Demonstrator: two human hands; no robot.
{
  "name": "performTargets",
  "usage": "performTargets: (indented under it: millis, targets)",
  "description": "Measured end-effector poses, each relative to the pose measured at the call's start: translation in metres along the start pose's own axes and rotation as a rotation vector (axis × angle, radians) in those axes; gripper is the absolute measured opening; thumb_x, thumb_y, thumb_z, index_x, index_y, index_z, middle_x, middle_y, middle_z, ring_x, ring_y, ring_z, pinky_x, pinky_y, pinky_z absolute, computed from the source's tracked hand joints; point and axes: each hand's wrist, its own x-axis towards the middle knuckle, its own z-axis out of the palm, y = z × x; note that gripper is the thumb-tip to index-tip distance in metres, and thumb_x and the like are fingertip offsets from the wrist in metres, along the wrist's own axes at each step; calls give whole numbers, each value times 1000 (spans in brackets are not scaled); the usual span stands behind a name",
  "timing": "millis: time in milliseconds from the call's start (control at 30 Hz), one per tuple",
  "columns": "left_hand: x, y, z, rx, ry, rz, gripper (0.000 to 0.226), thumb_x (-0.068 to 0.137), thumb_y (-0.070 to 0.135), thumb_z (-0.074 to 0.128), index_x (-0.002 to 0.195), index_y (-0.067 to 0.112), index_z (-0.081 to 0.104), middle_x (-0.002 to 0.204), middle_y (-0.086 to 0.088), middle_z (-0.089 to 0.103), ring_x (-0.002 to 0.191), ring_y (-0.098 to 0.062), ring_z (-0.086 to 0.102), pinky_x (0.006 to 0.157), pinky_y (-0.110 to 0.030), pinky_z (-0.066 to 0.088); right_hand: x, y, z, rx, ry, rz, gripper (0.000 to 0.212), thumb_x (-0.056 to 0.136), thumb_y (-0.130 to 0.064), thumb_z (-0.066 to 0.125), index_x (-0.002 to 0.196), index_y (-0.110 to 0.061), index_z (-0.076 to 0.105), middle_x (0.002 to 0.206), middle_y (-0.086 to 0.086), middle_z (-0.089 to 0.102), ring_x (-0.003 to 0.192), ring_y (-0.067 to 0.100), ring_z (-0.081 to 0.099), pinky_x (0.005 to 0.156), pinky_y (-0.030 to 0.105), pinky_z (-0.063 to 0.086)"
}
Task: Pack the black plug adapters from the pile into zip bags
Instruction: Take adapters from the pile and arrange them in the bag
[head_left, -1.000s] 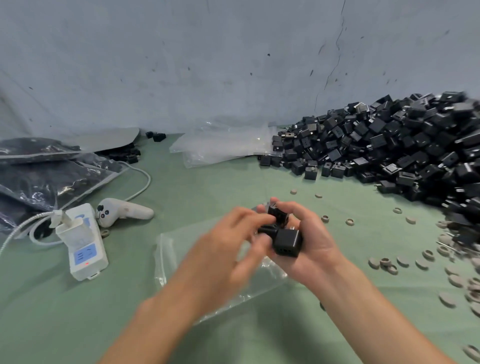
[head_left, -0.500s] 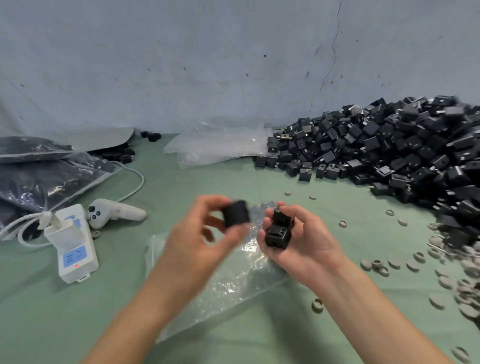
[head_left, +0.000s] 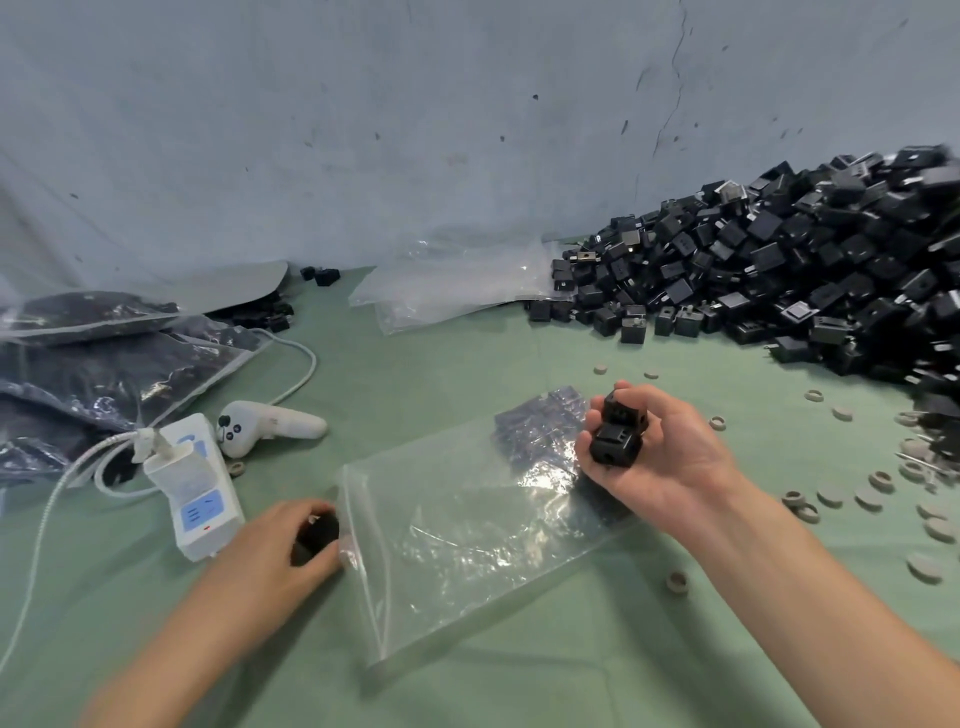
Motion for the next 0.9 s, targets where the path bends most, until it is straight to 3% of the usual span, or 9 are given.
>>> performTargets:
  millis: [167,333,400,467,533,600,700,767,900]
  targets:
    - [1,27,5,-264,-22,-27,17,80,49,74,93,38,70,91,25,71,83,7,63,72,-15,45,1,3,0,-24,14,-1,19,88,-5,60,105,-14,54,85,11,63,72,20,58,65,33,52]
    - [1,38,1,-476,-181,-50,29,81,37,76,107,32,67,93,21,74,85,16,64,69,0,42,3,3,-2,-34,21,7,17,88,-6,60,101,-14,55,80,11,65,69,21,59,61,33,53]
    - [3,34,-4,-600,-175,-95,23,95,20,64,118,23,64,94,10,77,83,3,69,70,-8,50,5,2,-3,-32,23,8,15,87,-6,61,99,-14,55,78,11,65,67,21,60,60,33,54]
    - [5,32,-9,-864,-148,-251,23,102,6,48,119,8,64,95,-9,77,80,-17,73,68,-22,59,6,1,-4,-29,22,8,16,86,-5,61,98,-14,55,74,10,67,66,21,60,60,32,54]
    - [6,32,-11,-1024,-189,-340,22,101,1,47,115,0,64,97,-18,76,77,-22,75,63,-26,61,6,1,-4,-23,20,4,17,86,-5,61,100,-14,55,72,10,68,66,21,60,61,32,54]
    - [6,35,-6,-912,-271,-240,22,99,8,55,117,7,67,98,-7,77,79,-13,74,65,-19,57,6,2,-4,-22,16,4,19,86,-5,61,101,-14,55,72,11,67,66,21,60,61,33,54]
    - [8,35,6,-336,-159,97,32,93,48,58,121,36,65,111,24,66,100,12,61,83,-5,43,6,2,-5,-19,13,8,20,85,-4,61,101,-15,55,72,11,67,65,22,60,60,33,54]
    - [9,38,6,-134,-111,255,38,86,73,43,115,54,60,107,32,56,103,10,54,90,-12,41,6,0,-5,-12,13,6,19,86,-4,61,100,-14,55,73,11,66,64,22,60,59,33,54]
    - [15,43,15,-4,-100,359,27,83,74,39,102,65,56,95,29,51,92,3,52,82,-19,42,7,-2,-4,-14,19,-4,16,87,-5,61,100,-13,55,81,11,64,67,22,59,60,33,54]
